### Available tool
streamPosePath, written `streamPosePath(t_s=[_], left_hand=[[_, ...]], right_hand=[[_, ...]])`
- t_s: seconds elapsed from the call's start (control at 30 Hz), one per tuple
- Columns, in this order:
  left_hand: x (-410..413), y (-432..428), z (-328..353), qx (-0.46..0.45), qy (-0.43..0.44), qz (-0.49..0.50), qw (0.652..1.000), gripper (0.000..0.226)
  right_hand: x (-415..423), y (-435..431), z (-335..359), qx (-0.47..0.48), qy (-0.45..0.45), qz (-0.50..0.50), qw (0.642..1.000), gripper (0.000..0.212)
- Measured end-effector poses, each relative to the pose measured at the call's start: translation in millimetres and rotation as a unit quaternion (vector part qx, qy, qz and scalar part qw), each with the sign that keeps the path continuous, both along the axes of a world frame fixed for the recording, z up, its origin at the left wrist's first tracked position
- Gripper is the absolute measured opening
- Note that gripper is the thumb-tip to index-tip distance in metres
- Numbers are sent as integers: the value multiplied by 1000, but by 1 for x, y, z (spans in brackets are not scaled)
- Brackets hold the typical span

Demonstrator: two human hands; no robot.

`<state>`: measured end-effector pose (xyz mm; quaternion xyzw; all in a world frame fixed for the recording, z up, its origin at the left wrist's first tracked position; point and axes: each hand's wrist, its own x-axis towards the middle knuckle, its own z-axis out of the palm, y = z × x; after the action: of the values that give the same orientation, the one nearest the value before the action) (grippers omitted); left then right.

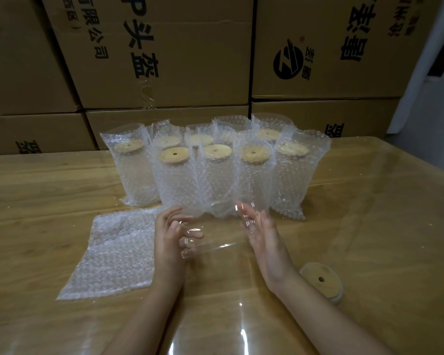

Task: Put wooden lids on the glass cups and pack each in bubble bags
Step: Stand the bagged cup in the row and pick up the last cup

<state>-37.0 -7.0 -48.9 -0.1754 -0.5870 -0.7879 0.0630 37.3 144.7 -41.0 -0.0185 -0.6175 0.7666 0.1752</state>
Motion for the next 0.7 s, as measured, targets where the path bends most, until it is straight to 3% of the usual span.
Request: streamPosePath(t_s=[0.13,0.3,0.43,0.5,0.57,0.63,0.7], left_hand=[[4,2,-3,-17,40,38,998,45],[11,2,-6,-88,167,68,980,42],[11,-1,-8,-116,178,62,975,42],[9,-4,-5,-120,160,47,979,38],[7,-6,0,-90,72,3,993,41],[5,-7,4,-48,-10,-51,997,50],[4,-8,6,-44,-34,-71,996,55]], right_hand=[[-1,-1,-2,6,18,-10,1000,63],[1,-8,-11,54,43,-99,993,40],[5,-12,-11,96,90,-141,981,38],[7,-8,-8,133,103,-138,976,41],[8,-2,-2,138,100,-119,978,39],[8,2,0,131,66,-85,986,44],[7,2,0,100,15,-43,994,55]])
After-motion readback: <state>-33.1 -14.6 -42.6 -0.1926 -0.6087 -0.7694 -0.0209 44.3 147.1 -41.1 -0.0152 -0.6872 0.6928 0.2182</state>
